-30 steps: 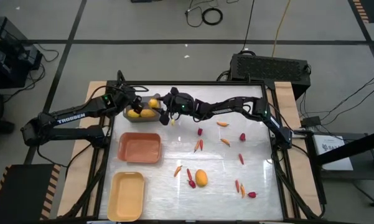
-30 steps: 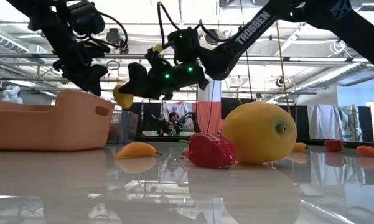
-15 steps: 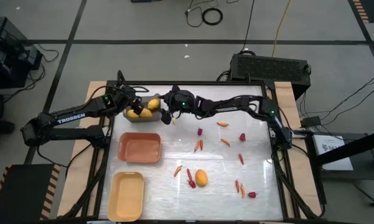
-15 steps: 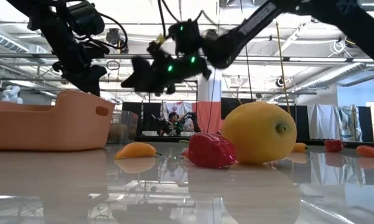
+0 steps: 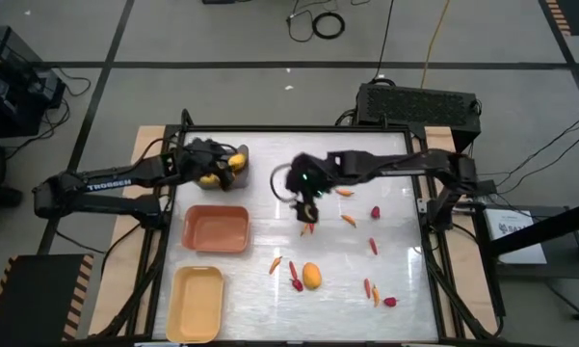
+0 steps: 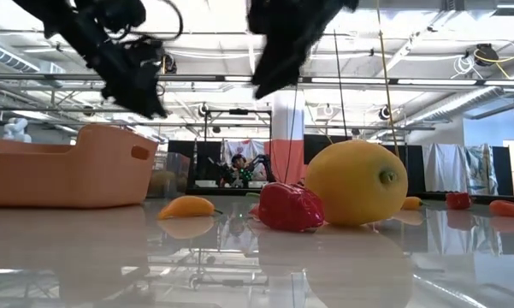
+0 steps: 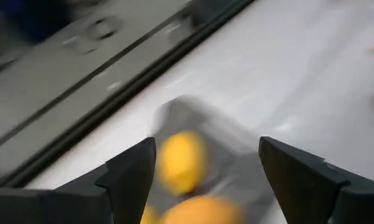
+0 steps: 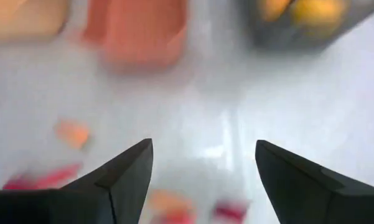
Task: Sort produce into baskets
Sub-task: Put the lemon into the black bin
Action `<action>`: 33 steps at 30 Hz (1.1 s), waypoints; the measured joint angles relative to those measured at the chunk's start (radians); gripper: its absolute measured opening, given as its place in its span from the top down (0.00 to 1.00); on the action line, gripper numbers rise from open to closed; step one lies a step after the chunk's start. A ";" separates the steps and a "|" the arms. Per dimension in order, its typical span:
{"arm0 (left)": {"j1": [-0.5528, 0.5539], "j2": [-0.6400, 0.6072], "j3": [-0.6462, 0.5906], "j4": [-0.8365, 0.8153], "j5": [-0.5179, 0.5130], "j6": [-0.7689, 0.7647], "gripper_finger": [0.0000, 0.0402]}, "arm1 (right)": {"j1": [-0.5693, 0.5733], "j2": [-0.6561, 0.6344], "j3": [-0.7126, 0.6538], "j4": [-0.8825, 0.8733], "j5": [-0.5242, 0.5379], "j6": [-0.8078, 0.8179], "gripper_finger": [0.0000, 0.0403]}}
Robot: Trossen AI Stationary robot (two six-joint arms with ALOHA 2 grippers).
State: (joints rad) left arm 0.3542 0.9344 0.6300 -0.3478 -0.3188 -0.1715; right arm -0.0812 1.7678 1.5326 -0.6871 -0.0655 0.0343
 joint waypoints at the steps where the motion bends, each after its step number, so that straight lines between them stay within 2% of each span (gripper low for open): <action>1: -0.023 0.000 0.000 0.043 0.041 -0.005 0.27 | 0.020 -0.015 0.000 -0.051 -0.001 0.021 0.33; 5: -0.134 0.015 0.000 0.235 0.153 -0.069 0.27 | 0.118 -0.046 0.000 -0.227 0.011 0.136 0.36; 9: -0.298 0.079 0.000 0.435 0.183 -0.108 0.27 | 0.259 -0.046 0.000 -0.349 0.014 0.278 0.38; 13: -0.467 0.216 0.003 0.646 0.169 -0.112 0.27 | 0.436 -0.046 0.000 -0.386 0.058 0.415 0.39; 17: -0.604 0.399 0.085 0.737 0.168 -0.087 0.27 | 0.627 -0.046 -0.001 -0.387 0.139 0.581 0.39; 20: -0.683 0.544 0.216 0.701 0.168 -0.019 0.27 | 0.763 -0.045 -0.001 -0.377 0.247 0.733 0.39; 23: -0.733 0.670 0.400 0.567 0.169 0.056 0.27 | 0.879 -0.040 -0.001 -0.347 0.436 0.849 0.39; 29: -0.762 0.836 0.727 0.245 0.169 0.119 0.27 | 1.030 -0.039 -0.002 -0.302 0.850 0.873 0.39; 31: -0.769 0.874 0.782 0.214 0.170 0.130 0.27 | 1.050 -0.039 -0.002 -0.301 0.914 0.854 0.39; 33: -0.774 0.908 0.816 0.214 0.173 0.139 0.27 | 1.059 -0.040 -0.002 -0.304 0.919 0.847 0.39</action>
State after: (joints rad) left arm -0.4194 1.8427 1.4458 -0.1339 -0.1456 -0.0325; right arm 0.9781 1.7283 1.5307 -0.9911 0.8537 0.8815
